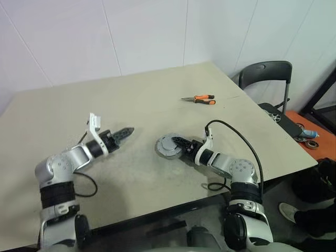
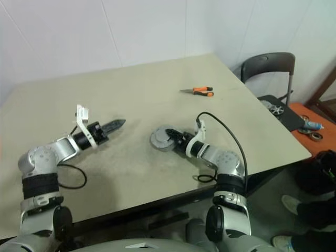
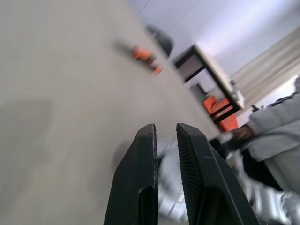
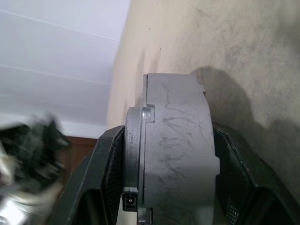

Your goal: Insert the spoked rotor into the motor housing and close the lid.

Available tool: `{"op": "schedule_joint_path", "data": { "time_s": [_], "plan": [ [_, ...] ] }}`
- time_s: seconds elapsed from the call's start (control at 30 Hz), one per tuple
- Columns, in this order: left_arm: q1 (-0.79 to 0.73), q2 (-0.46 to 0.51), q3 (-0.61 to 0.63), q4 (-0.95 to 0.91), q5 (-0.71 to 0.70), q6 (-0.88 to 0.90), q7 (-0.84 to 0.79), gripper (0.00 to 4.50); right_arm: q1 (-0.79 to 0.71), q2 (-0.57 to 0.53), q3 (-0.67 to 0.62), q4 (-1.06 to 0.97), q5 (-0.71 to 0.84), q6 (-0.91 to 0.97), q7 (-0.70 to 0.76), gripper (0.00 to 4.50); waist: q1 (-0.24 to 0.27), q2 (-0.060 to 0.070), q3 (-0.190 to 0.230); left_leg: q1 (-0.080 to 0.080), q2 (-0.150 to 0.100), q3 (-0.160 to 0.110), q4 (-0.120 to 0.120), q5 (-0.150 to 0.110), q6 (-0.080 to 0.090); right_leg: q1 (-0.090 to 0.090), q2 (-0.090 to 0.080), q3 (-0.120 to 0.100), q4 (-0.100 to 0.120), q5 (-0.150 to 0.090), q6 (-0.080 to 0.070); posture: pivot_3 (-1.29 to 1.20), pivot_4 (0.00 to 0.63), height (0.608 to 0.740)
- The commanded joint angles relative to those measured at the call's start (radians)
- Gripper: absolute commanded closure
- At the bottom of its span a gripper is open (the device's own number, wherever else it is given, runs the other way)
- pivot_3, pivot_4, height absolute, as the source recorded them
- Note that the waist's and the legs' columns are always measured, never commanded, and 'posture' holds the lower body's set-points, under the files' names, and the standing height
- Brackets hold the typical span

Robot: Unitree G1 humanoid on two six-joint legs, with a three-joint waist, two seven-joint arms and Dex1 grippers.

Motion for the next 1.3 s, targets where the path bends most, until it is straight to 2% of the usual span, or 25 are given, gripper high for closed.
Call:
{"op": "schedule_joint_path", "data": {
  "time_s": [0.03,0.23,0.47,0.57,0.8,1.3],
  "plan": [
    [0.038,0.008,0.033,-0.060,-0.057,0.024,0.020,3.75,-0.077,0.039,-0.022,-0.069,0.092,0.005,-0.013,2.09,0.001,-0.004,0.003,-0.003,0.000,0.000,0.000,0.001,-0.001,-0.004,0.000,0.001,0.002,0.000,-0.001,0.00,0.000,0.740],
    [0.108,-0.073,0.083,-0.142,-0.177,0.055,0.095,3.75,-0.119,0.067,-0.030,-0.058,0.129,0.004,-0.040,2.09,0.009,-0.005,0.004,-0.002,0.000,0.003,0.001,0.002,-0.003,-0.002,0.001,0.000,0.003,0.003,-0.004,0.00,0.000,0.740],
    [0.070,-0.123,0.181,-0.133,-0.315,0.021,0.214,3.75,-0.148,0.067,-0.035,-0.044,0.164,0.007,-0.058,2.09,0.008,-0.006,0.005,-0.001,0.000,0.002,0.002,0.002,-0.003,-0.002,0.001,0.000,0.003,0.003,-0.004,0.00,0.000,0.740],
    [0.050,-0.131,0.222,-0.100,-0.368,-0.010,0.252,3.17,-0.169,0.061,-0.033,-0.027,0.166,0.003,-0.060,2.09,0.007,-0.006,0.005,-0.001,0.000,0.003,0.002,0.002,-0.004,-0.002,0.001,0.000,0.003,0.003,-0.004,0.00,0.000,0.740],
    [0.095,-0.161,0.186,-0.071,-0.425,-0.007,0.309,0.81,-0.249,0.064,-0.065,0.020,0.203,-0.010,-0.063,2.09,0.007,-0.007,0.005,-0.001,0.001,0.004,0.002,0.002,-0.004,-0.002,0.002,0.000,0.004,0.004,-0.005,0.00,0.000,0.740],
    [0.082,-0.209,0.130,-0.092,-0.520,-0.104,0.320,0.81,-0.280,0.085,-0.049,0.032,0.222,-0.006,-0.080,2.09,0.007,-0.007,0.004,-0.001,0.001,0.004,0.004,0.002,-0.004,-0.002,0.002,0.001,0.005,0.005,-0.006,0.00,0.000,0.740]
  ]
}}
